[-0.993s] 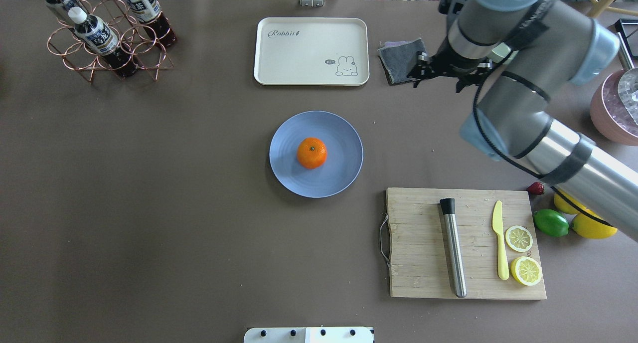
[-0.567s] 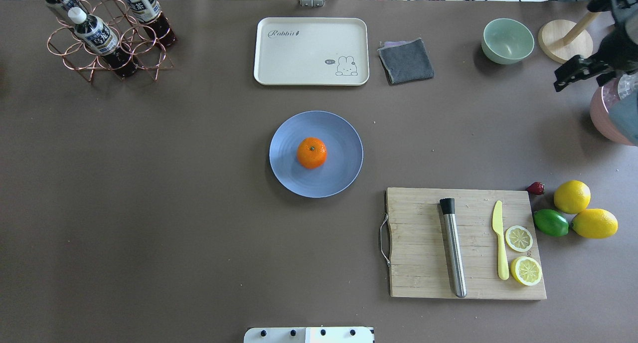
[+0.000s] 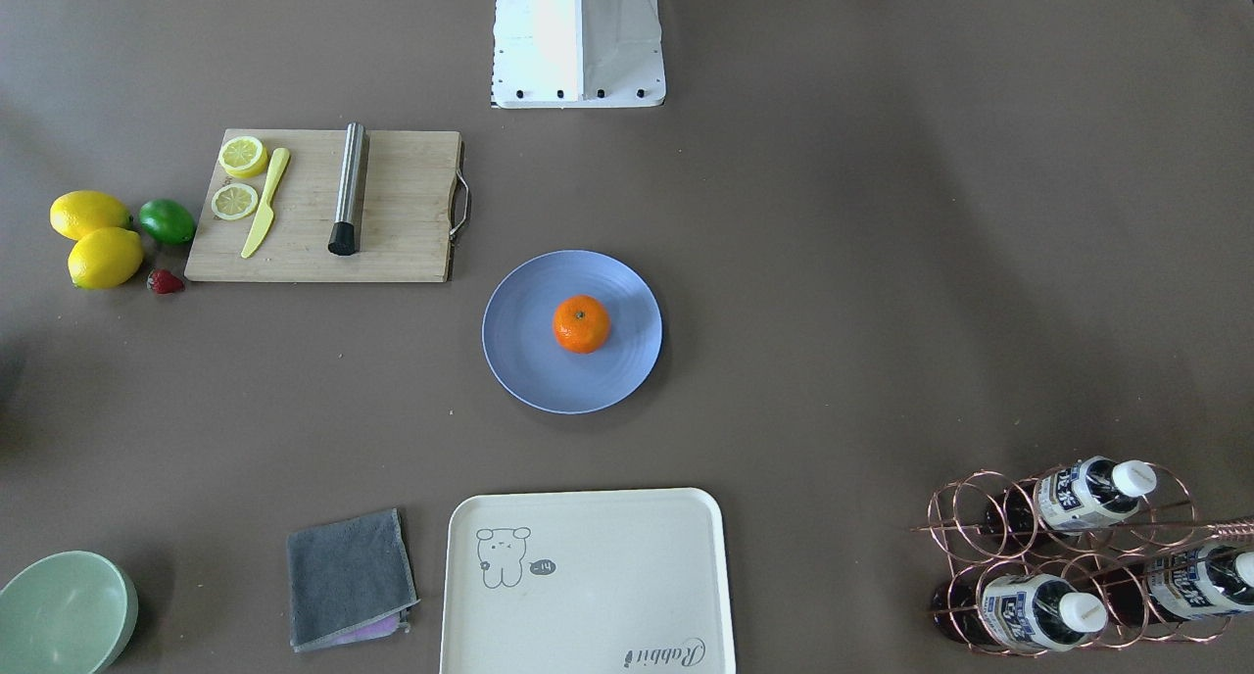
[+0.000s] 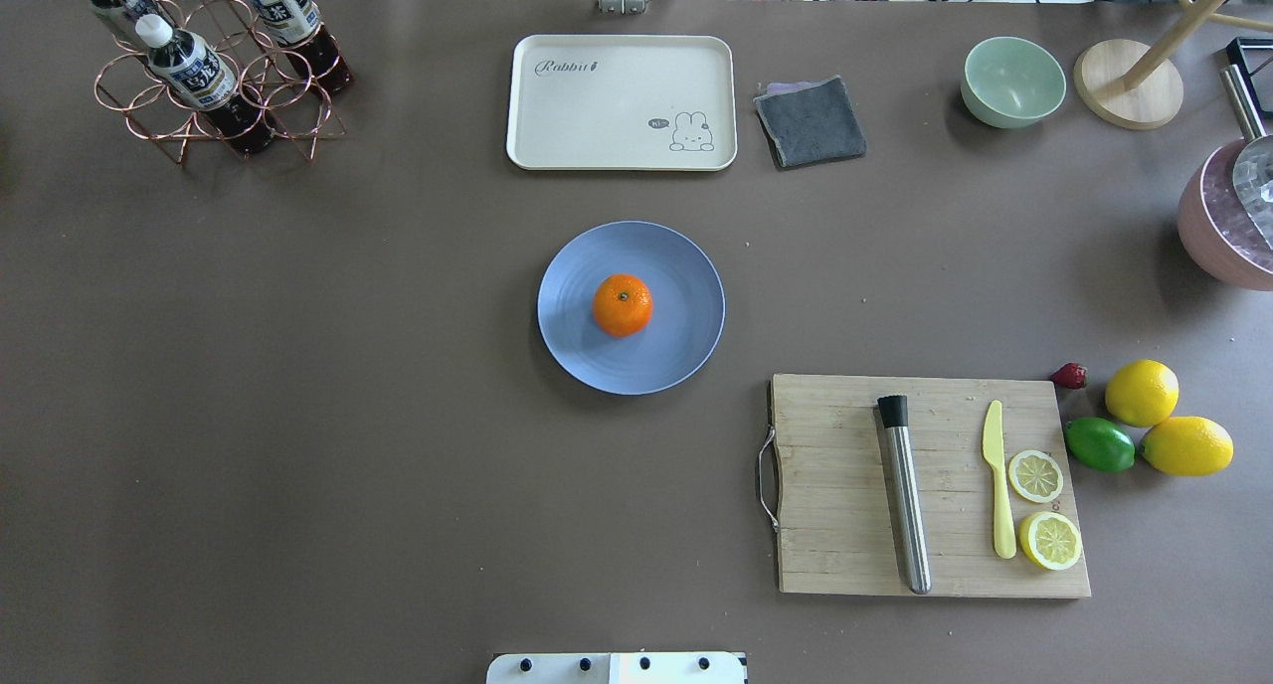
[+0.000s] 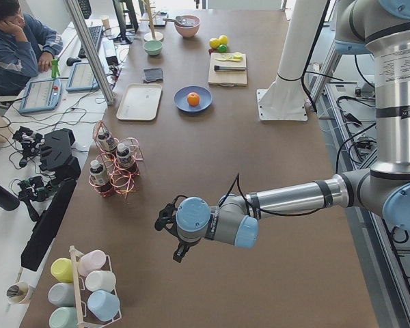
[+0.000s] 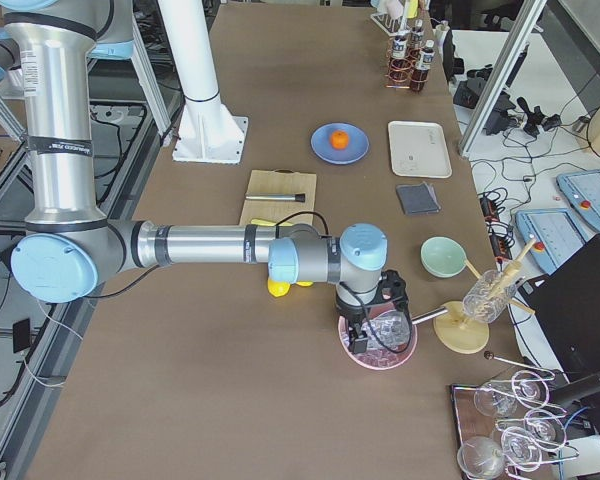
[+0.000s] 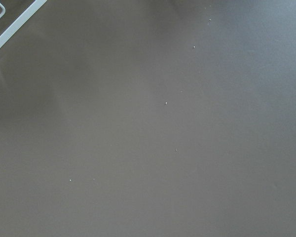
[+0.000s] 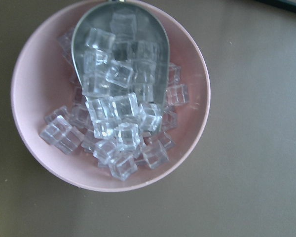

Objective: Pick orange to plate

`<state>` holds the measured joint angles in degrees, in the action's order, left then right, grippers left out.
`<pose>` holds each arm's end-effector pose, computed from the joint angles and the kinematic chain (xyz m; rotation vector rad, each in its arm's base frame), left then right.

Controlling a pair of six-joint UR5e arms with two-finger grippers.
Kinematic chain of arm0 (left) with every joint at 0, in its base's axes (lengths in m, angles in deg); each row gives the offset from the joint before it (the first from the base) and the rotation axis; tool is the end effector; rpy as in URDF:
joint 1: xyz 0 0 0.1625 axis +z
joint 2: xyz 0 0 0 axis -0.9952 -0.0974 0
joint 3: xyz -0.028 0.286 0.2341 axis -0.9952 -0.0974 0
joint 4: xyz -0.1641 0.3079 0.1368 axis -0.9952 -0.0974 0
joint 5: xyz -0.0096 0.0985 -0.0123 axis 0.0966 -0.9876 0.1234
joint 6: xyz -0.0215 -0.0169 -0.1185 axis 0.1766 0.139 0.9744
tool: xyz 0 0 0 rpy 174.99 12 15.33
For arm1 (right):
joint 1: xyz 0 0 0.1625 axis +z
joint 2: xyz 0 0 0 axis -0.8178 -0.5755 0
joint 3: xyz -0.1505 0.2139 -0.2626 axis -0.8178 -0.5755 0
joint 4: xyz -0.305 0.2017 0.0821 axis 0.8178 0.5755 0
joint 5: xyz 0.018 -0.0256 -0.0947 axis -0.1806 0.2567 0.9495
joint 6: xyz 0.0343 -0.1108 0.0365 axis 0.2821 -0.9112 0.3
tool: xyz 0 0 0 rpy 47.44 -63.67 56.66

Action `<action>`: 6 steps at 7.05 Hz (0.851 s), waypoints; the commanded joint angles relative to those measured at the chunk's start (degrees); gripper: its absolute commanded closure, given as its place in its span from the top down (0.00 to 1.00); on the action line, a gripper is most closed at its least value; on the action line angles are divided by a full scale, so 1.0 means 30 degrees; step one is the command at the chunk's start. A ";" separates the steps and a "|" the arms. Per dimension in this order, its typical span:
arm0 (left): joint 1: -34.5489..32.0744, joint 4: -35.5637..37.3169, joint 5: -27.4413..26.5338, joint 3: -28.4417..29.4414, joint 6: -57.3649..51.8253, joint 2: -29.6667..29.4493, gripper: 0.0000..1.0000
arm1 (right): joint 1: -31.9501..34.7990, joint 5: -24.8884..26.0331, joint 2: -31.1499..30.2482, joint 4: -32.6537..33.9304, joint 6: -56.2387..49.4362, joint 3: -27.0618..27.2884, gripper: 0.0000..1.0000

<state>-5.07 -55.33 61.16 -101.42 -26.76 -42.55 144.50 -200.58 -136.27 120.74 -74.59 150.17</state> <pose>-0.0362 -0.4021 0.6632 0.3155 0.8438 0.3591 0.0562 -0.4453 0.6247 0.0806 -0.6538 -0.1853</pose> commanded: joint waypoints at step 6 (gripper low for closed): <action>-0.0057 0.1382 0.0975 -0.0414 -0.0151 0.0168 0.98 | 0.0618 -0.1124 -0.1046 -0.0013 0.3154 -0.0884 1.00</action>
<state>-5.34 -52.49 63.83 -102.47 -27.20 -41.92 146.35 -202.17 -139.17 120.70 -65.19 147.53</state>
